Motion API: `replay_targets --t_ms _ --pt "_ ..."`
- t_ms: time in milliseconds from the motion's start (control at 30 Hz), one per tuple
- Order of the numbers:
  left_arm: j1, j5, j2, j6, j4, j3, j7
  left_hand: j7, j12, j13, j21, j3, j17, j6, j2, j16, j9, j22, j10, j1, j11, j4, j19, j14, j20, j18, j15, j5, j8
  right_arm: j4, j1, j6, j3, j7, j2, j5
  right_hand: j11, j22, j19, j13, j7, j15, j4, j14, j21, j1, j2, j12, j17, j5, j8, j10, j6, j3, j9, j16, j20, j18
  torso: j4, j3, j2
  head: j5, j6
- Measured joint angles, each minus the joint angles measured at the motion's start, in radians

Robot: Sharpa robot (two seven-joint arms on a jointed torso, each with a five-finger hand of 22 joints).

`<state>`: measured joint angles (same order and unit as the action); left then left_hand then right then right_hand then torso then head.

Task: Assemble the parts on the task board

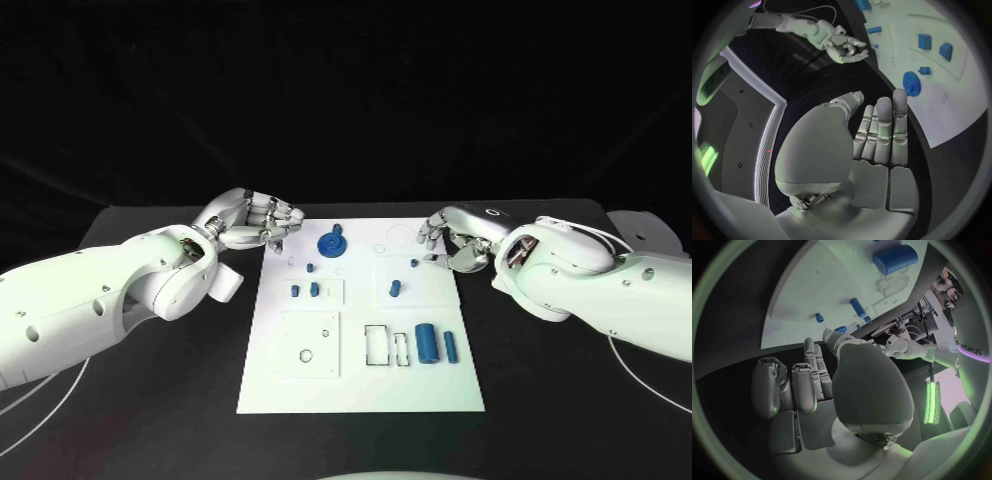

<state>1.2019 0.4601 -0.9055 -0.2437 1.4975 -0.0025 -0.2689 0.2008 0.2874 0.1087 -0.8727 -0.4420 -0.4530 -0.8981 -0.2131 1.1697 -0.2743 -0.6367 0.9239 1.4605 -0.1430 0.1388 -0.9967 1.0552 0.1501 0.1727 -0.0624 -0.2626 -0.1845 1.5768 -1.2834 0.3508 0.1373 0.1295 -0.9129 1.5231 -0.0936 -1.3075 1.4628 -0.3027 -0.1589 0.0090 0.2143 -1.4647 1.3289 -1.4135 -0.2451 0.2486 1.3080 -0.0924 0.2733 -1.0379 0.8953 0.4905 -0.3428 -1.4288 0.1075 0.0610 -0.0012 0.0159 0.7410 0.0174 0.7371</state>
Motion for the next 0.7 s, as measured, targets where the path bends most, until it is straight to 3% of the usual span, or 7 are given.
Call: replay_targets --t_ms 133,300,400,700 --pt "0.0 -0.16 -0.019 0.002 0.016 0.0 -0.063 -0.005 0.031 0.007 0.002 -0.015 0.01 -0.017 0.008 0.0 0.001 0.001 0.028 0.008 0.007 -0.009 0.0 -0.003 0.0 -0.001 0.003 0.0 -0.007 -0.001 0.012 -0.02 0.001 0.036 0.02 0.103 -0.001 0.0 0.0 0.013 0.004 0.0 -0.006 0.0 0.0 -0.004 -0.004 -0.006 0.0 -0.003 0.0 0.002 0.004 0.007 0.001 0.0 0.0 0.0 0.002 -0.001 0.0 0.006 -0.003" --pt "-0.001 -0.26 -0.033 0.005 0.03 -0.001 -0.105 -0.015 0.082 0.024 0.002 -0.02 0.022 -0.034 0.013 0.0 0.0 0.003 0.071 0.002 0.022 -0.013 -0.009 0.008 -0.009 -0.002 0.014 0.0 -0.017 -0.004 0.022 -0.028 0.001 0.061 0.036 0.169 -0.002 0.0 0.0 0.024 0.002 0.0 -0.01 0.0 0.002 -0.004 -0.004 -0.011 0.0 -0.012 0.0 0.002 0.013 0.016 0.002 0.0 0.0 0.0 0.0046 -0.0008 0.0 0.01 -0.003" --pt "-0.001 -0.304 -0.039 0.007 0.037 -0.001 -0.125 -0.015 0.084 0.025 0.002 -0.021 0.023 -0.034 0.013 0.0 -0.001 0.003 0.072 0.002 0.023 -0.015 -0.009 0.008 -0.009 -0.002 0.014 0.0 -0.017 -0.007 0.025 -0.029 0.001 0.073 0.047 0.199 -0.004 0.0 0.0 0.03 -0.003 0.0 -0.012 0.0 0.013 -0.004 -0.004 -0.011 0.0 -0.012 0.0 -0.007 0.018 0.026 0.002 0.0 0.0 0.0 0.0046 -0.0008 0.0 0.01 -0.003" --pt "-0.001 -0.361 -0.044 0.011 0.051 -0.002 -0.154 -0.015 0.088 0.027 0.002 -0.021 0.025 -0.034 0.013 0.0 -0.001 0.003 0.072 0.002 0.023 -0.015 -0.013 0.008 -0.013 -0.002 0.014 0.0 -0.017 -0.016 0.034 -0.037 0.001 0.091 0.075 0.242 0.006 0.0 0.0 0.049 0.005 0.0 -0.035 0.0 0.048 -0.011 0.003 -0.015 0.0 -0.022 0.0 -0.063 0.062 0.063 0.001 -0.007 0.0 0.0 0.002 0.0004 0.0 0.01 0.001"
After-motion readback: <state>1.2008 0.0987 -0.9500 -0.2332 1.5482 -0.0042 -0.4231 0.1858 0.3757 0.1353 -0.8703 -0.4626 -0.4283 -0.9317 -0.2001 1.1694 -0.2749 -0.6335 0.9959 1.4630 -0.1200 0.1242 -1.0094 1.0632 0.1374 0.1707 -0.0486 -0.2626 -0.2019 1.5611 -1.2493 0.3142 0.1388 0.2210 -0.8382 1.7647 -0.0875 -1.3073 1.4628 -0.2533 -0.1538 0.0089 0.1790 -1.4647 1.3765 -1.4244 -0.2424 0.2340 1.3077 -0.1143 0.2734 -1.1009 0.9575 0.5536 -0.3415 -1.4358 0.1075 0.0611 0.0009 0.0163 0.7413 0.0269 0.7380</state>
